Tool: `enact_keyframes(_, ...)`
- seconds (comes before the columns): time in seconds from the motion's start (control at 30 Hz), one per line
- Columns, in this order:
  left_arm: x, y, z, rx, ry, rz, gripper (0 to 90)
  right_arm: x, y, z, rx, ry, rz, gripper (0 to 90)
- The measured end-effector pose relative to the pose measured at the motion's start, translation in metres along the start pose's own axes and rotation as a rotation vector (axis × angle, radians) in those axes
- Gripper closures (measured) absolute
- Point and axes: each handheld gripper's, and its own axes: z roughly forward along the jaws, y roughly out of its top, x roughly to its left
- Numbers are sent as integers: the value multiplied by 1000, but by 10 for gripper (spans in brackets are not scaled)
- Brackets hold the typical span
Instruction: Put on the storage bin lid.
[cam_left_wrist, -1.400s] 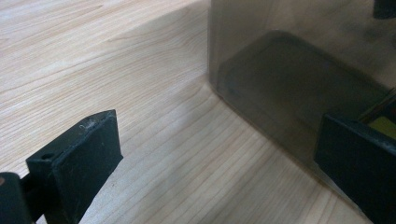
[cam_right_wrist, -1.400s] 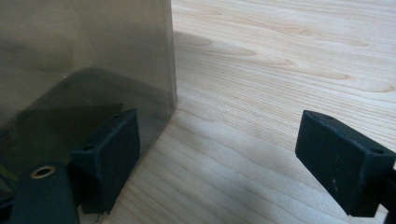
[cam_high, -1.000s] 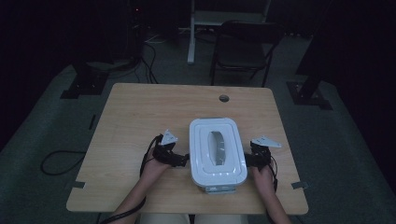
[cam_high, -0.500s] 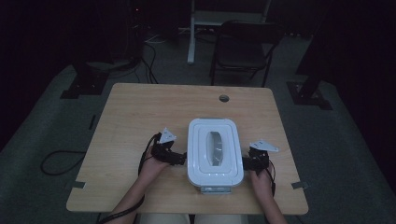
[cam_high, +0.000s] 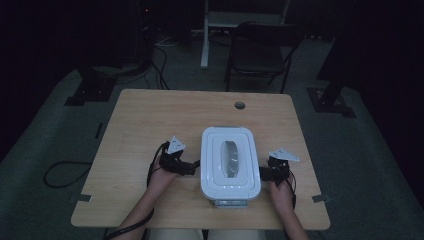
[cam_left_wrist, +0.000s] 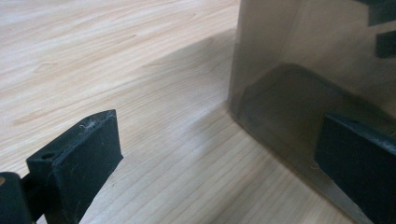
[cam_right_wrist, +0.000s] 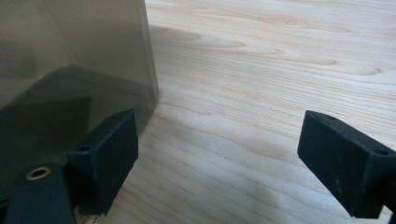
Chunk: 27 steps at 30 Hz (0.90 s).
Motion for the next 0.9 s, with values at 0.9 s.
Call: enact_keyframes(0.9,38,-25,-30,22,81,-91,17,-26,-12,-25,-7,-59,59,125)
